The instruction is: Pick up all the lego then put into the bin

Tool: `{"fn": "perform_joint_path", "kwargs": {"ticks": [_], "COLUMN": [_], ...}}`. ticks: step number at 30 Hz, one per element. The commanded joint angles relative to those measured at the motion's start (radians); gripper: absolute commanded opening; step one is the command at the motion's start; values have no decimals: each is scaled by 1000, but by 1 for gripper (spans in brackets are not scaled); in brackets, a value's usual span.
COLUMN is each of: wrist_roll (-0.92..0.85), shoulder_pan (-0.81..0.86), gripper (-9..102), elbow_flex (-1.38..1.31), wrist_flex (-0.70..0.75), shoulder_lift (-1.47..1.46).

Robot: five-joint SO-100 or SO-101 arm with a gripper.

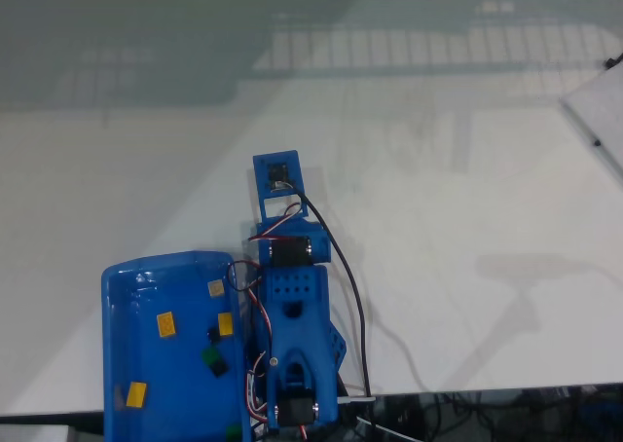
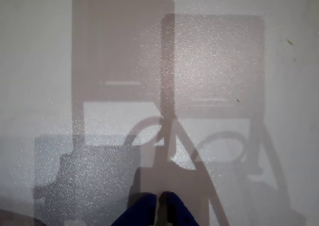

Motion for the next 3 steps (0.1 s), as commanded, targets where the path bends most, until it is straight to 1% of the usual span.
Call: {"fn": "perform_joint_path", "kwargs": {"ticks": [1, 3], "wrist_roll": [-8, -8], "shoulder_pan": [2, 2], "gripper": [0, 0], "elbow_flex": [35, 35], "wrist_flex": [5, 5], "shoulder_lift": [18, 18]}}
